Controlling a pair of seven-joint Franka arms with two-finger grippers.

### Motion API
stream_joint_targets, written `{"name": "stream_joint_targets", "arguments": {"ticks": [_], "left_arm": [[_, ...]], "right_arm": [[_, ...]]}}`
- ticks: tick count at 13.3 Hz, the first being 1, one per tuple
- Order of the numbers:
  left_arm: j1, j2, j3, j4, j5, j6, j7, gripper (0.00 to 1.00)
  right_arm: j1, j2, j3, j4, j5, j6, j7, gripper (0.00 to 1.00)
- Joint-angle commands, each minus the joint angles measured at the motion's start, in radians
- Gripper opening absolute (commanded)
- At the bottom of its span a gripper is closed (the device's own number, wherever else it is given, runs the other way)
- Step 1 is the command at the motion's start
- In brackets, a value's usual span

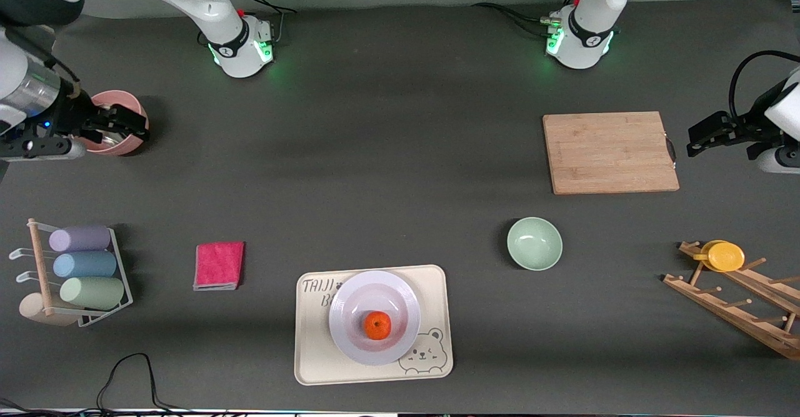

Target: Place orange and plate with both arms

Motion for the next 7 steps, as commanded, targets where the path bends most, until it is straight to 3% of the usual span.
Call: {"name": "stream_joint_targets", "arguments": {"ticks": [1,5,7], "left_arm": [[0.003,-0.014,-0.003,-0.014,0.001,0.016,0.008,1.0],[0.003,-0.014,-0.003,-0.014,0.001,0.016,0.008,1.0],[0.003,-0.014,-0.003,-0.014,0.001,0.016,0.008,1.0]], "right_arm": [[0.045,-0.045,-0.004,-0.067,0.034,0.045,0.001,1.0],[0.14,0.042,-0.145,0.015,0.043,0.043,-0.033,1.0],[0.14,0.093,-0.147,0.066,0.047,0.034,-0.038,1.0]]}}
